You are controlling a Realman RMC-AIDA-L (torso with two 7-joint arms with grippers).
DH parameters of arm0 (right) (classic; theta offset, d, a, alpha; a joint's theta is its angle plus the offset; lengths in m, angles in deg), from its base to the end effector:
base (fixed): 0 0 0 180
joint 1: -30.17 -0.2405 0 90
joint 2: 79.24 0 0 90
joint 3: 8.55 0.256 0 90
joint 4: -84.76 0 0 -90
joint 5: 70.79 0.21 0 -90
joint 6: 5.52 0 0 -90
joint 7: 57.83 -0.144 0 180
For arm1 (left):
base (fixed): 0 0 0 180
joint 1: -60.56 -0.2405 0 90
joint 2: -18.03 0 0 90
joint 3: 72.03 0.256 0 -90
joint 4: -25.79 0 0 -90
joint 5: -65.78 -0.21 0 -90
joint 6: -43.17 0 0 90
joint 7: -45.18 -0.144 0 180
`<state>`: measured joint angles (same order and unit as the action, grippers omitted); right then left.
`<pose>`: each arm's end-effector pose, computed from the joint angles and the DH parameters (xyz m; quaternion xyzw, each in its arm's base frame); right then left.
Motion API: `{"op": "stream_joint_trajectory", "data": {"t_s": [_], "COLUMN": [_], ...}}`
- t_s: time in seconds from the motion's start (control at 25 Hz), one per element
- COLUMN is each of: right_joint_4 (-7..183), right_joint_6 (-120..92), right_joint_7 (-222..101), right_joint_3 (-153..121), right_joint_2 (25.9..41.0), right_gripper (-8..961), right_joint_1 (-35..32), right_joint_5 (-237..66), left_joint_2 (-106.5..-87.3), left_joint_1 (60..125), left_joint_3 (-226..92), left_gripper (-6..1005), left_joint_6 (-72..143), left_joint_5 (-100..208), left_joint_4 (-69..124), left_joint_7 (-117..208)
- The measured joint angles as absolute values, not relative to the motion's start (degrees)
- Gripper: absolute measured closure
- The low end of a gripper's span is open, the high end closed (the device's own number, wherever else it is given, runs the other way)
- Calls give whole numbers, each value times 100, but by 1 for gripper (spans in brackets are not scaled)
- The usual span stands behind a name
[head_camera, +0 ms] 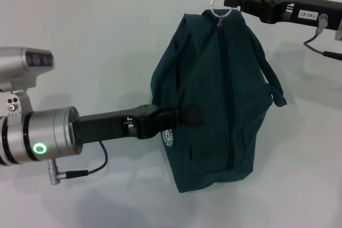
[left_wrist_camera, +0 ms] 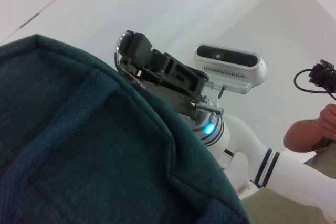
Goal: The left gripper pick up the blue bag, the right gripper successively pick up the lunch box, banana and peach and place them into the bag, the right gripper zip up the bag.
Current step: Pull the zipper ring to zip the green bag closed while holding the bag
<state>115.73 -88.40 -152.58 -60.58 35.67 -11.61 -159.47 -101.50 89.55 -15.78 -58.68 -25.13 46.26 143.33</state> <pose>0.1703 0.3970 0.0160 -0.8830 0.2676 0.3755 0.0879 -0.2257 0.2725 -0.0418 0.8133 0.4090 0.3959 0.1204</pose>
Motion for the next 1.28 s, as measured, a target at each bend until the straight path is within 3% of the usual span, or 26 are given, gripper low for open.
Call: {"op": "stream_joint_trajectory", "data": {"t_s": [0.8,1.12,1.28], "right_joint_4": [11892,11899,11882], "right_joint_6": [-9107,-9396,-9465], "right_joint_7": [-15109,-15000,-14929], "right_joint_3": [-5999,-5982,-5988], "right_joint_2": [3592,3603,3605], "right_gripper": [923,923,922], "right_joint_1": [-970,-867,-782], "right_joint_5": [-15906,-15884,-15801], "left_joint_2": [-10084,-10017,-9875], "left_joint_1": [8855,8914,9086], "left_joint_3": [-2157,-2959,-2918], "left_gripper": [838,374,293], "left_joint_6": [-5921,-5693,-5404], "left_joint_5": [-2473,-2479,-2664], "left_joint_4": [4648,4678,4684], "left_joint_7": [14431,15043,15403]}}
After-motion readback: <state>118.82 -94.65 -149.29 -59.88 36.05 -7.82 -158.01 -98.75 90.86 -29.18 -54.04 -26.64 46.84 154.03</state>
